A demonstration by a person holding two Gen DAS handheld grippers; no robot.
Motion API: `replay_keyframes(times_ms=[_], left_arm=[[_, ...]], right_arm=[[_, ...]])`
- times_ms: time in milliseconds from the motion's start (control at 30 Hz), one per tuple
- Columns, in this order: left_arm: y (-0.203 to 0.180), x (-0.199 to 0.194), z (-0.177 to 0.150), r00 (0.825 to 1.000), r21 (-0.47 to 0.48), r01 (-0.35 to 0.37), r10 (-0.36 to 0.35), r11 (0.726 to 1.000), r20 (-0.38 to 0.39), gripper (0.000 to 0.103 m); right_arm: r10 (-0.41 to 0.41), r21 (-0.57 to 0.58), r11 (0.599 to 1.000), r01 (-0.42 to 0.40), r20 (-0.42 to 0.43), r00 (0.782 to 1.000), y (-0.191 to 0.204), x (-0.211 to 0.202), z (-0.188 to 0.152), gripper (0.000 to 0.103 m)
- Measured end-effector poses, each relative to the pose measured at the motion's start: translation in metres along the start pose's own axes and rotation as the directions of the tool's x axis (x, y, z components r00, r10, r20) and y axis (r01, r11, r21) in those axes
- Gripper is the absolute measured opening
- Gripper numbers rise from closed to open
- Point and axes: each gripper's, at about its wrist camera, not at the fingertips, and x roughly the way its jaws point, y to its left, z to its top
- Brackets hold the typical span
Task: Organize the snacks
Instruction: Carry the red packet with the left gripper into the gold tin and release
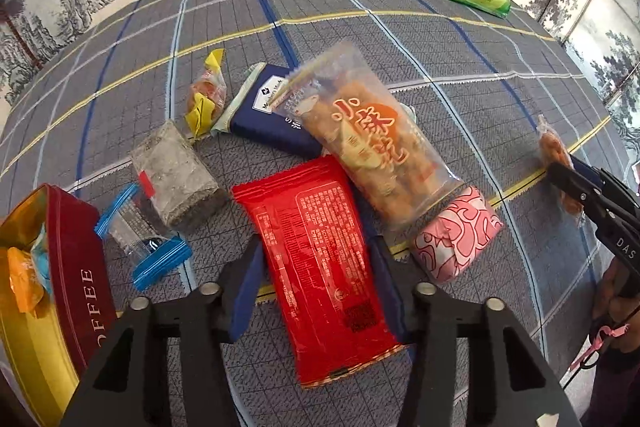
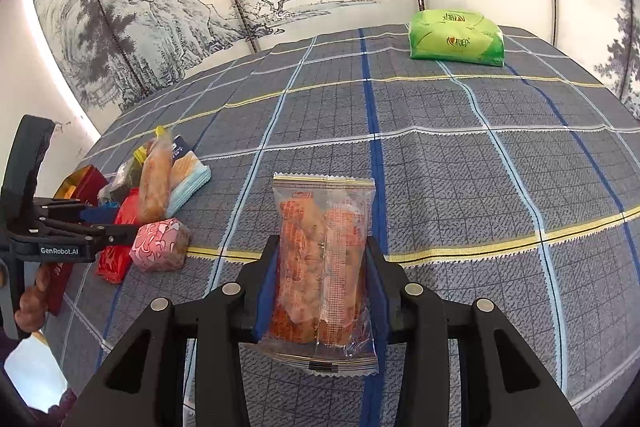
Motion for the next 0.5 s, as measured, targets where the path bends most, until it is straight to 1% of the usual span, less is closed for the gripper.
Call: replay_keyframes(times_ms=[67,133,233,333,500], left_arm=[[0.004,-0.003,-0.006,1.0,-0.042,0.025,-0.025,0.999,0.015,0.04],[0.006,-0.012,-0.02,0.999,-0.069,0.033,-0.031,0.997,0.029,0.039],[0.005,-0.027,-0.041,0.998,-0.074,0.047,-0.044,0.996,0.047,0.039],[0.009,-0.047,-0.06,0.995,-0.093,0.079,-0.073,0.993,0.069,0.039],[0.016,-0.078,-0.082,0.991,-0.111,0.085,-0.072,0.99,0.116,0.039]], right_arm=[[-0.002,0.005,1.0,0.002,-0.003,1.0,-0.001,0.0,0.0,0.041],[-0.008,0.009,1.0,0.008,-0.007,1.0,-0.001,0.001,0.0,0.041],[-0.028,0.007,1.0,0.028,-0.019,0.999,0.0,0.003,0.001,0.041],[-0.047,-0.009,0.999,0.047,-0.023,0.999,0.004,0.005,0.002,0.041],[-0.075,-0.03,0.997,0.075,-0.027,0.997,0.007,0.006,0.002,0.041]])
